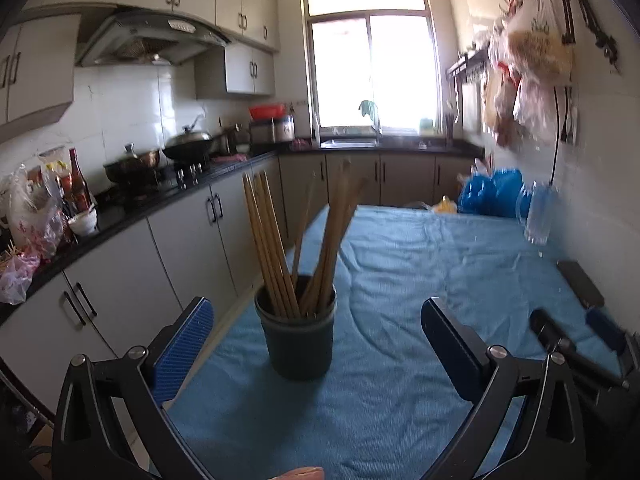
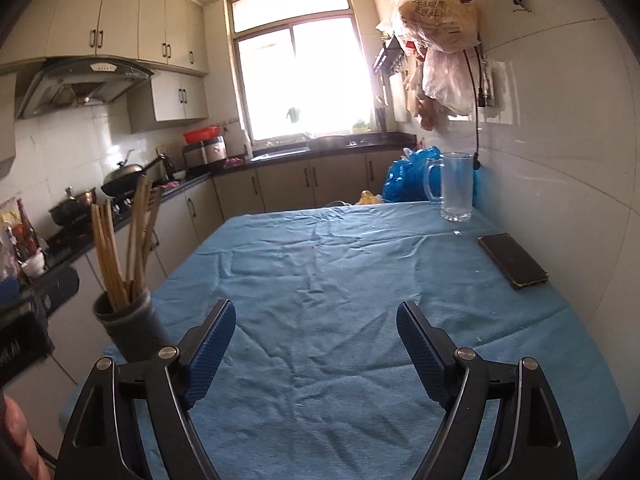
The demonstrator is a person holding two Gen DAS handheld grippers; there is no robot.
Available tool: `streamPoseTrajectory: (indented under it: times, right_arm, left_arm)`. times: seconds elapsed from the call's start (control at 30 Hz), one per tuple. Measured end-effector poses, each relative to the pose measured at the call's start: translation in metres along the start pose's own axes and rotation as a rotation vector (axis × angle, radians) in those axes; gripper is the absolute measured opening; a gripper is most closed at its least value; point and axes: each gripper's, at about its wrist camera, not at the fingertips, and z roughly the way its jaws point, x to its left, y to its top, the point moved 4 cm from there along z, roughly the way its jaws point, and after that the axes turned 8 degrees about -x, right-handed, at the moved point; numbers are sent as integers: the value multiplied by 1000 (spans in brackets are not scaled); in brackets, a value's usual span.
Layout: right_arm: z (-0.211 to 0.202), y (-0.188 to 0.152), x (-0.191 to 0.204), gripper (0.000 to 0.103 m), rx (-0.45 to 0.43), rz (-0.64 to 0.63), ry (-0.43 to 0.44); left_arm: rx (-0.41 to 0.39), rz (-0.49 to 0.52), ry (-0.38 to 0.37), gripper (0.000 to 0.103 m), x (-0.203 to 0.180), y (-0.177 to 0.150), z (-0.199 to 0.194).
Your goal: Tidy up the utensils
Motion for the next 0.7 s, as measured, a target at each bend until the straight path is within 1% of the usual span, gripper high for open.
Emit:
streamPoseTrajectory:
  times: [0.1,0.23,0.47,0.7]
  right_arm:
    - [4,-3,-5,87,15,-8,-47]
    - [11,-9,-8,87,51,-1,-58]
    - [17,-17,-1,87,69,-38,-70]
    - [23,-20,-2,87,91,-58,-95]
  left_arm:
    - [42,12,4,103,-1,-8,8]
    - [91,14,-6,103,-3,-19,17]
    - [146,18,-43,103,-8,-32,25]
    - [176,18,-46,103,-9,-37,30]
